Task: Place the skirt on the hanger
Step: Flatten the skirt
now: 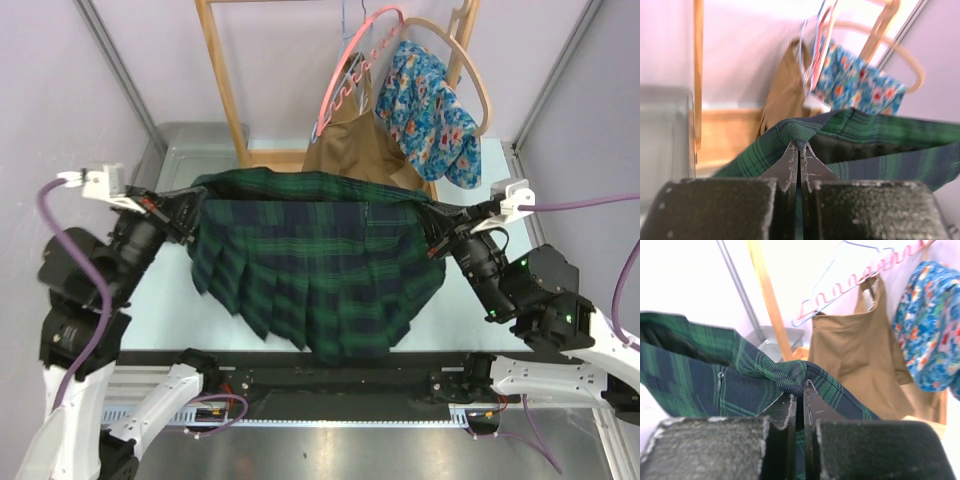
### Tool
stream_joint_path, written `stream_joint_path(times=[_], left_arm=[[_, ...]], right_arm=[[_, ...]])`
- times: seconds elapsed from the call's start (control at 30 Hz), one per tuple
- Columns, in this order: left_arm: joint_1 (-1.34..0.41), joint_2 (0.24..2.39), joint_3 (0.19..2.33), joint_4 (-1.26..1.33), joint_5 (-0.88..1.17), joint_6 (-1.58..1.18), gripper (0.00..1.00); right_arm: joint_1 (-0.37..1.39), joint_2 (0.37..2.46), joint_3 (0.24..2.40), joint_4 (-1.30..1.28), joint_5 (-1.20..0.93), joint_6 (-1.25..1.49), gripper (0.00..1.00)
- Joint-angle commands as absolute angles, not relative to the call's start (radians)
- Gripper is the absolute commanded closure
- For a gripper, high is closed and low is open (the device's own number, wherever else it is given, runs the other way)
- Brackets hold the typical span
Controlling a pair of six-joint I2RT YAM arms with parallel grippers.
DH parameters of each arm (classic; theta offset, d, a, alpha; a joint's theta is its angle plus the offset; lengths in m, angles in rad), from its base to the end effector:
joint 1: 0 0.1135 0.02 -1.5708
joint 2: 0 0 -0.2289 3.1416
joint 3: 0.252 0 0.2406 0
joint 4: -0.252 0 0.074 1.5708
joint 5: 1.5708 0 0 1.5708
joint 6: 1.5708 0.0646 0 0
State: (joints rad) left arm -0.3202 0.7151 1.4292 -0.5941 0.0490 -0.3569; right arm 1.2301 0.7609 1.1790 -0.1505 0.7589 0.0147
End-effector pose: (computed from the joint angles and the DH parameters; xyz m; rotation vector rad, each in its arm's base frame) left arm 0.1143 -0.0412 0.4781 0.0137 1.4778 -0.5875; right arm 0.0952 0.1354 0.4527 -0.1758 1.3881 0.5460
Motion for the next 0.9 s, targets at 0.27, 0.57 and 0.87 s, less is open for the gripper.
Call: stream_joint_path(times=[0.27,0.57,0.87], left_arm=[[-0.314,0.798,1.364,-0.506,0.017,-0.359,1.0],[-0.314,0.692,1.123,-0.52,0.1,-0.365,1.0],[-0.314,0.594,0.881,-0.534,0.101,-0.446,1.0]], right_arm=[[1.154,0.796,1.215,-0.118,0.801,-0.015,1.0],[1.115,0.851,1.215,-0.432,0.736,0.318,1.0],[0.982,0.994,1.103,-0.733,0.704,0.669,1.0]])
